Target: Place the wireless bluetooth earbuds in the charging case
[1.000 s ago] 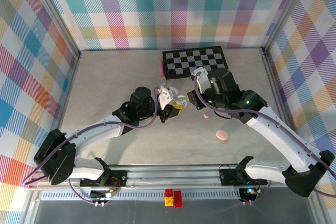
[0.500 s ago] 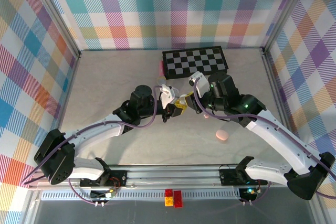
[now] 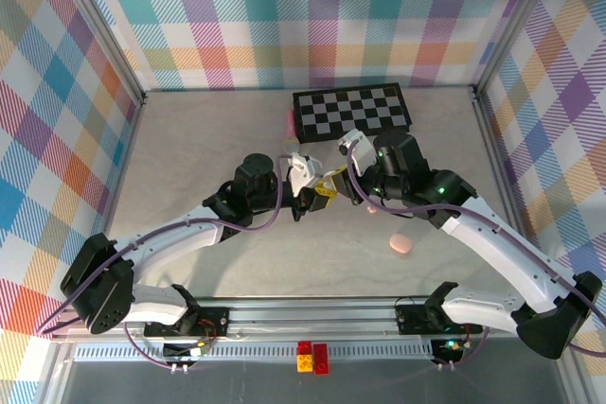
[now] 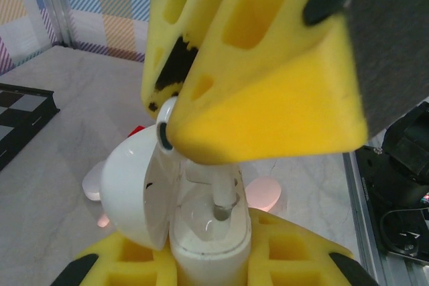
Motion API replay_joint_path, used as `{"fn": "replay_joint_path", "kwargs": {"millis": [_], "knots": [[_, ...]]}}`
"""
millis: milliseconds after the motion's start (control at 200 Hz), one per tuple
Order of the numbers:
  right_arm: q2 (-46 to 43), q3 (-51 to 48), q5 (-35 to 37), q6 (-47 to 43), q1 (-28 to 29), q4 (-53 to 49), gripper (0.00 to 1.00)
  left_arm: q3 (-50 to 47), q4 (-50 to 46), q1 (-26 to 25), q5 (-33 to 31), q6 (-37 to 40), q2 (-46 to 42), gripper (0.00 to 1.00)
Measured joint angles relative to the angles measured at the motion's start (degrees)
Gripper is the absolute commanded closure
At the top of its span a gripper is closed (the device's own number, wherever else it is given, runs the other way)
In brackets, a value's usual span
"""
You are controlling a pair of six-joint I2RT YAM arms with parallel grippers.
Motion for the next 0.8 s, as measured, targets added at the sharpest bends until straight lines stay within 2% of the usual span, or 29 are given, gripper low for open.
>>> {"fn": "replay_joint_path", "kwargs": {"millis": [290,800], "knots": [[0.3,-0.4,-0.4,-0.4,0.0,0.2,0.83,0.0,-1.2,0.0,0.0,0.0,-0.5,0.96],[0.0,-0.7,-2.8,-1.3,-0.1,0.3,0.76,0.0,-1.5,0.0,0.3,-1.1,-0.8,0.96]]}}
